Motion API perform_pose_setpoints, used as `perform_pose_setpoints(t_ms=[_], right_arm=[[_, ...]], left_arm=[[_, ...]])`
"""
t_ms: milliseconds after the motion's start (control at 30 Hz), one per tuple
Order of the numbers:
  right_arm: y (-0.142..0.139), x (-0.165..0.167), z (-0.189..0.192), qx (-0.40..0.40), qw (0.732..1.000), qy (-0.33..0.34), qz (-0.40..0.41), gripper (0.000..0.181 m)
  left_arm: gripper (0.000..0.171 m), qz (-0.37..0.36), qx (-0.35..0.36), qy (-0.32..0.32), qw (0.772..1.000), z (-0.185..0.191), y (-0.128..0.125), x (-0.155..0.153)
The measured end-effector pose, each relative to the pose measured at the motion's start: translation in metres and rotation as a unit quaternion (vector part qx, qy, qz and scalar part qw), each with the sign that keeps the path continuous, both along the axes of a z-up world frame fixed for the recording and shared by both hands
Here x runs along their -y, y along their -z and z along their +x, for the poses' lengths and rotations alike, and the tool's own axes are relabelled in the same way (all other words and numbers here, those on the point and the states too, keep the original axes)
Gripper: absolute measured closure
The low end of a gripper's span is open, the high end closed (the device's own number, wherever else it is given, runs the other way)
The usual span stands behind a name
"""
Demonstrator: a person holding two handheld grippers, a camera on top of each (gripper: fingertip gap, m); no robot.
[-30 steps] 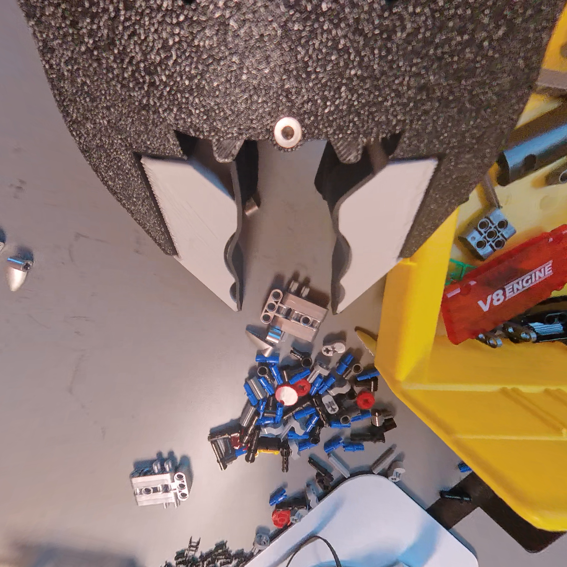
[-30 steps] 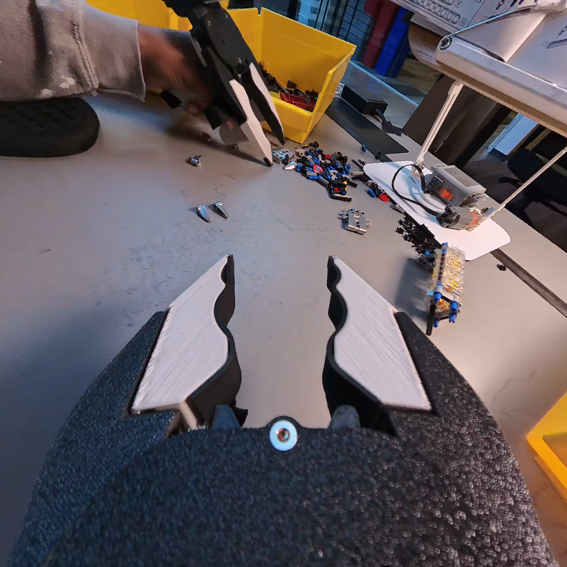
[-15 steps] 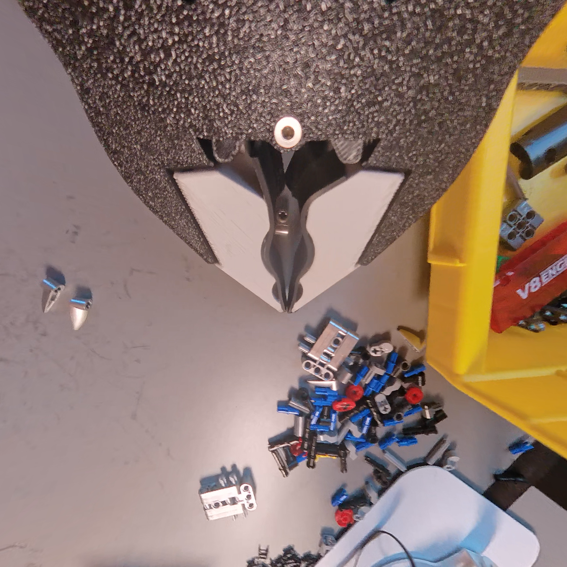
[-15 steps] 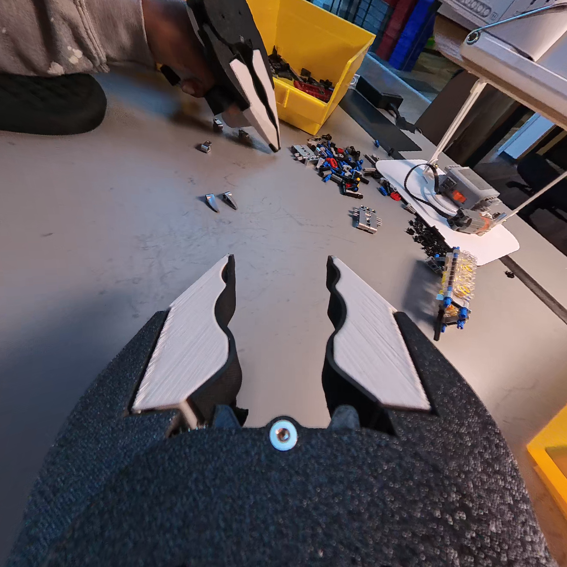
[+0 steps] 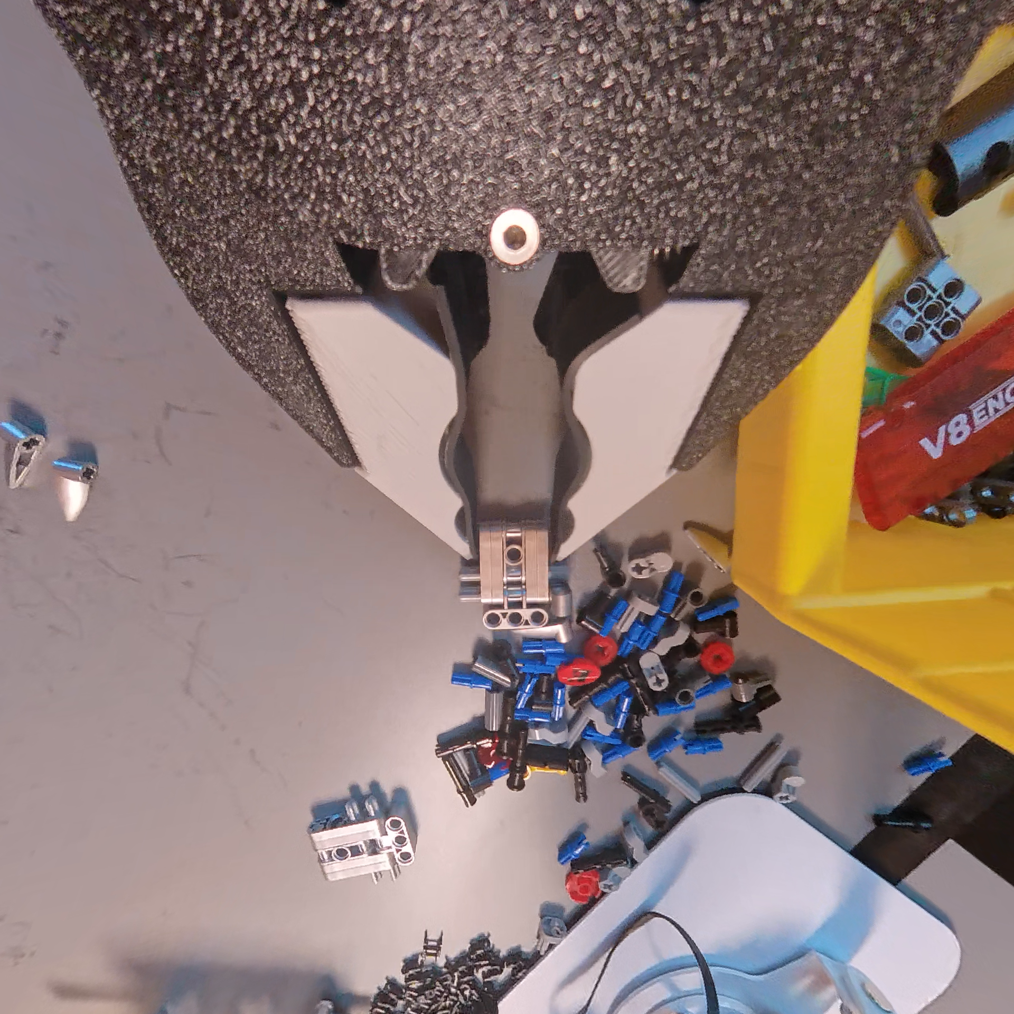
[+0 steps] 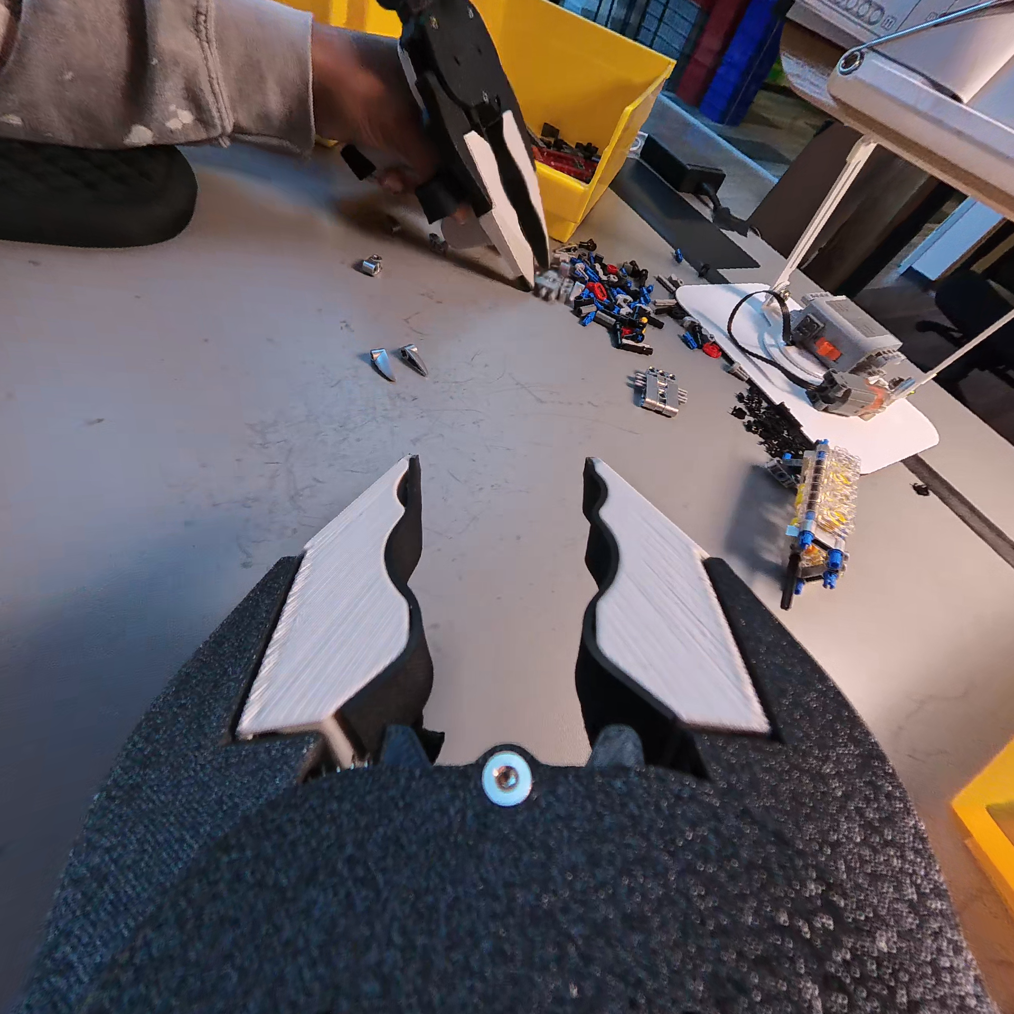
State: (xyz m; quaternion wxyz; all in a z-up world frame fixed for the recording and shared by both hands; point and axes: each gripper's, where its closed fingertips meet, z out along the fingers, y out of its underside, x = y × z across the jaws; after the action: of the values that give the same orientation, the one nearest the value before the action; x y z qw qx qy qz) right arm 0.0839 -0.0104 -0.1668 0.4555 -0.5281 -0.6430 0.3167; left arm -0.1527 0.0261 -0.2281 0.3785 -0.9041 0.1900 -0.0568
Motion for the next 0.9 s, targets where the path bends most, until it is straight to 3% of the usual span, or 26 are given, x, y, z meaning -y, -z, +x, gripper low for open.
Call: perform_pose_setpoints(t_ms=[200,367,567,667,800,900], right_arm=[[0.002,0.002,0.0,0.004,1.0,-0.005,0.003,0.123],[0.004,0.005,-0.001,0.011,1.0,-0.011,0.009,0.123],[0.016,0.024,-0.004,0.055,0.995,-0.076,-0.025,0.124],[0.026,0.033,-0.007,0.096,0.988,-0.121,-0.016,0.124],[0.04,0.045,-0.008,0.147,0.973,-0.176,-0.03,0.124],[0.052,0.048,-0.009,0.184,0.962,-0.2,-0.024,0.127]], left_arm=[[0.148,-0.03,0.004,0.047,0.998,0.017,0.001,0.019],[0.148,-0.029,0.013,0.163,0.986,0.062,-0.004,0.046],[0.148,0.0,0.067,0.351,0.934,0.156,-0.028,0.075],[0.148,-0.019,0.063,0.417,0.907,0.188,-0.022,0.084],[0.147,-0.066,0.049,0.468,0.88,0.206,-0.002,0.091],[0.141,-0.057,0.041,0.467,0.881,0.205,-0.004,0.086]])
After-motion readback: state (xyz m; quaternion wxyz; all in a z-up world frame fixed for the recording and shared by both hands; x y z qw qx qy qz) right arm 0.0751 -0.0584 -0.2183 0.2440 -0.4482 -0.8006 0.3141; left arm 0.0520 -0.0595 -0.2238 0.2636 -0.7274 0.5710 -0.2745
